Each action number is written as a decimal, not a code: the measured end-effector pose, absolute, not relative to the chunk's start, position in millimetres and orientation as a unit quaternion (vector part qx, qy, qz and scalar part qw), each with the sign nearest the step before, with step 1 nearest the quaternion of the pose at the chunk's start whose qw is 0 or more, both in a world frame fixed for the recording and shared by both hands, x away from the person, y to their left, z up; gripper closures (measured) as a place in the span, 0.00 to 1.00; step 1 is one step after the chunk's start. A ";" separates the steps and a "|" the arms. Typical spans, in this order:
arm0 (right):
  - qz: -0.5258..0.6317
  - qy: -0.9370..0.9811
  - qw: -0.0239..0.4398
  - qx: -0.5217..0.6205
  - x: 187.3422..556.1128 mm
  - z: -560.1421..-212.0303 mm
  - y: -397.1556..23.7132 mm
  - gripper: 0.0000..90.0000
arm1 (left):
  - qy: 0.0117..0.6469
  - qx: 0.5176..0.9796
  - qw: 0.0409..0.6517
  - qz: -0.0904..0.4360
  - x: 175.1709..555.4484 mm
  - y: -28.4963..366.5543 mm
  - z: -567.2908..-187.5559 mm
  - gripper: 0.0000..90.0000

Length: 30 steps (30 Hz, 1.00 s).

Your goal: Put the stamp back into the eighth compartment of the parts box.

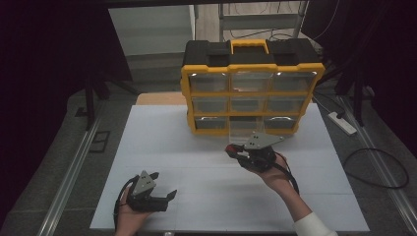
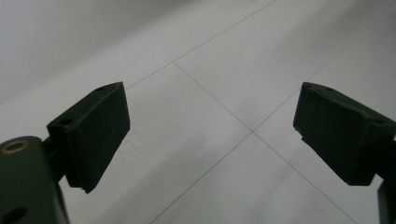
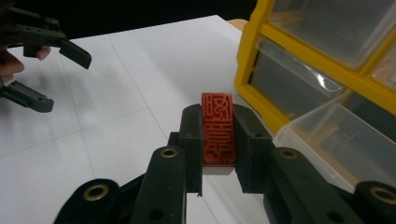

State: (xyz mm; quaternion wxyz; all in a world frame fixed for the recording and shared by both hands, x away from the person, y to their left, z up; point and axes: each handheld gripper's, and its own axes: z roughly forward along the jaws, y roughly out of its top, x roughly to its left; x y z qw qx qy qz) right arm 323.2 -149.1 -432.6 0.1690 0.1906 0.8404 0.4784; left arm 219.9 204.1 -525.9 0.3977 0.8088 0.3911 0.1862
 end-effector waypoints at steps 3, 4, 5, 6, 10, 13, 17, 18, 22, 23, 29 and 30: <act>0.479 0.839 0.172 0.194 324.3 -432.0 -151.3 0.84 | 0.391 0.809 0.398 0.186 219.9 204.1 -525.9 0.12; 0.480 0.838 0.172 0.195 324.8 -431.8 -152.2 0.84 | 0.391 0.809 0.398 0.186 219.9 204.1 -526.0 0.12; 0.480 0.837 0.174 0.196 325.1 -431.6 -153.0 0.84 | 0.391 0.809 0.397 0.186 220.0 204.1 -525.9 0.12; 0.479 0.837 0.177 0.198 325.5 -431.2 -154.0 0.84 | 0.391 0.809 0.398 0.186 220.0 204.1 -525.9 0.12; 0.478 0.835 0.183 0.202 327.0 -430.5 -156.8 0.84 | 0.391 0.809 0.397 0.186 220.0 204.1 -526.0 0.12; 0.477 0.833 0.188 0.206 328.4 -429.9 -159.6 0.84 | 0.391 0.809 0.397 0.186 219.9 204.1 -526.0 0.12; 0.476 0.832 0.193 0.207 329.5 -429.3 -161.8 0.84 | 0.391 0.809 0.397 0.187 219.9 204.1 -525.9 0.12; 0.477 0.832 0.193 0.210 329.7 -429.1 -162.4 0.84 | 0.391 0.809 0.397 0.187 219.9 204.0 -526.0 0.12; 0.474 0.831 0.198 0.212 331.1 -428.6 -165.2 0.84 | 0.391 0.810 0.397 0.187 220.0 204.0 -526.0 0.12; 0.473 0.831 0.199 0.214 331.5 -428.4 -166.1 0.84 | 0.391 0.809 0.397 0.187 220.0 204.1 -526.0 0.12; 0.471 0.828 0.208 0.222 335.3 -428.5 -171.5 0.84 | 0.390 0.810 0.396 0.186 219.9 203.7 -526.1 0.12; 0.472 0.826 0.210 0.226 336.7 -428.2 -173.8 0.84 | 0.390 0.810 0.396 0.186 220.0 203.7 -526.0 0.12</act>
